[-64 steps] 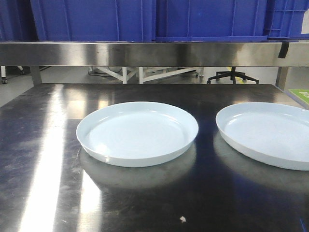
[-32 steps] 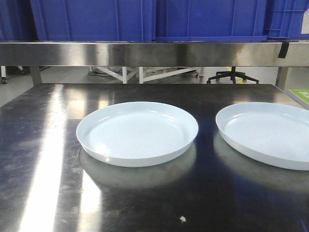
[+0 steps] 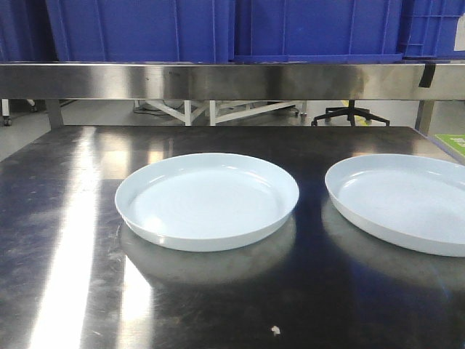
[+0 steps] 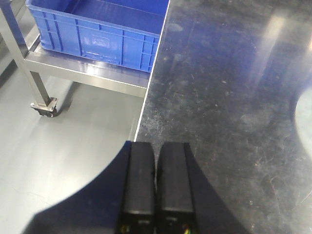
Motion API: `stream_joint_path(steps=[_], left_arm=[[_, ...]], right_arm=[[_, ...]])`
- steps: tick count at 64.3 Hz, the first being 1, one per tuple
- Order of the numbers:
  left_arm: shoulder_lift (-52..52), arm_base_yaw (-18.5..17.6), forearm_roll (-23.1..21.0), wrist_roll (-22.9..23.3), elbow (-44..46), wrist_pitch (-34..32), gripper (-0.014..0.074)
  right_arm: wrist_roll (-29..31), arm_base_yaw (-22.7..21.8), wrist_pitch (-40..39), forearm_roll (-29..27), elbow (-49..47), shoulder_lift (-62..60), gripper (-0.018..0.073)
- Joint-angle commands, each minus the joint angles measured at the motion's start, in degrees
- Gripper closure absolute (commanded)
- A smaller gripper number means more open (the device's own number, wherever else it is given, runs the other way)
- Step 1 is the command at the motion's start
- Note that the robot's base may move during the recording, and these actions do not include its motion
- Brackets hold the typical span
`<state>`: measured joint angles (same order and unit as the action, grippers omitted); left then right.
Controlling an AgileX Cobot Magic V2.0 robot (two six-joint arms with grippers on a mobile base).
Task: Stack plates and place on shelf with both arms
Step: 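Lift the other plate with the right gripper and lower it onto the first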
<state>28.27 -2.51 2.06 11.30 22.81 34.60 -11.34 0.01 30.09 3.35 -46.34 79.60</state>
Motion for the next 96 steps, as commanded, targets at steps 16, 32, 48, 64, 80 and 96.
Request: stream_joint_path(steps=[16, 32, 48, 64, 80, 96], left_arm=[[0.2, 0.2, -0.4, 0.5, 1.6, -4.3, 0.051], [0.2, 0.2, -0.4, 0.5, 1.6, -4.3, 0.051], [0.2, 0.2, -0.4, 0.5, 1.6, -4.3, 0.051], [0.2, 0.2, -0.4, 0.5, 1.6, -4.3, 0.051], [0.2, 0.2, -0.4, 0.5, 1.6, -4.3, 0.051], [0.2, 0.2, -0.4, 0.5, 1.6, -4.3, 0.051]], right_arm=[[0.2, -1.3, -2.5, 0.9, -6.5, 6.8, 0.0143], [0.2, -2.3, -2.2, 1.1, -6.5, 9.1, 0.0294], [0.2, -2.3, -1.6, 4.0, -10.2, 6.2, 0.0533], [0.2, -1.3, 0.2, 3.7, -16.3, -0.4, 0.0531], [0.2, 7.5, 3.3, 0.5, -19.8, -0.9, 0.0531], [0.2, 21.9, 1.8, 0.4, -23.3, 5.4, 0.0531]])
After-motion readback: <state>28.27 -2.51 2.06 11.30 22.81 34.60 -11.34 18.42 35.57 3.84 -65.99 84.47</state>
